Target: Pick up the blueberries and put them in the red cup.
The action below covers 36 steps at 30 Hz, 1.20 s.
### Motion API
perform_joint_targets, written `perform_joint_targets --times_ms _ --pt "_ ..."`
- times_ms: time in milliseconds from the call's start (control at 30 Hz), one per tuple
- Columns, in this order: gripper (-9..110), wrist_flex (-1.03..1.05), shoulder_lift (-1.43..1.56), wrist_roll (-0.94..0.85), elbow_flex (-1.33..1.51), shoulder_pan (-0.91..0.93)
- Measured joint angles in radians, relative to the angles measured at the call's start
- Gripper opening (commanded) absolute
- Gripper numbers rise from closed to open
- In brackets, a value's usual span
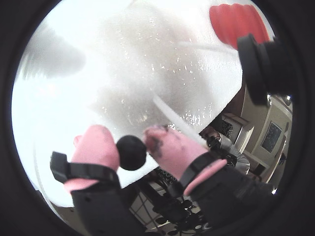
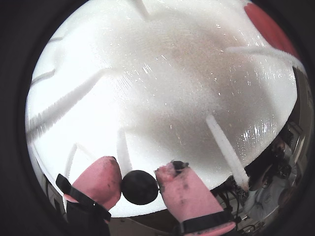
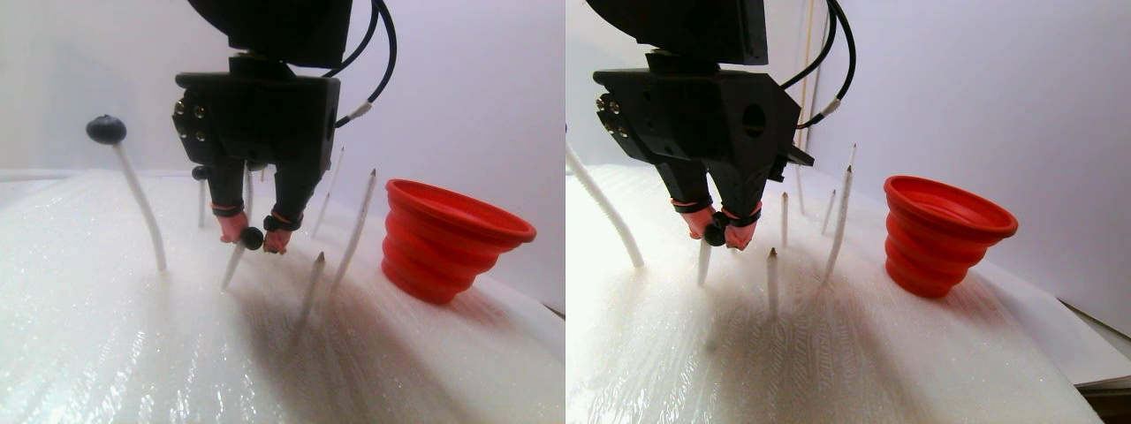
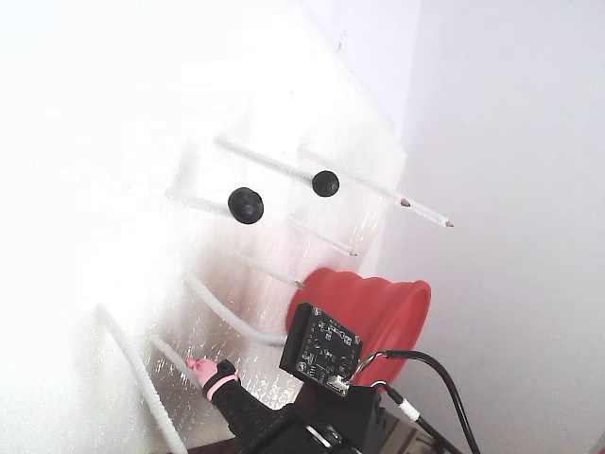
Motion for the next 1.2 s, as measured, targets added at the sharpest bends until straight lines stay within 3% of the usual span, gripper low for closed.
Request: perform_joint_targets --times_ms 467,1200 --pt "10 -0.011 -0.006 -0.009 0.000 0.000" --pt "9 0.245 0.278 0.018 0.002 0.014"
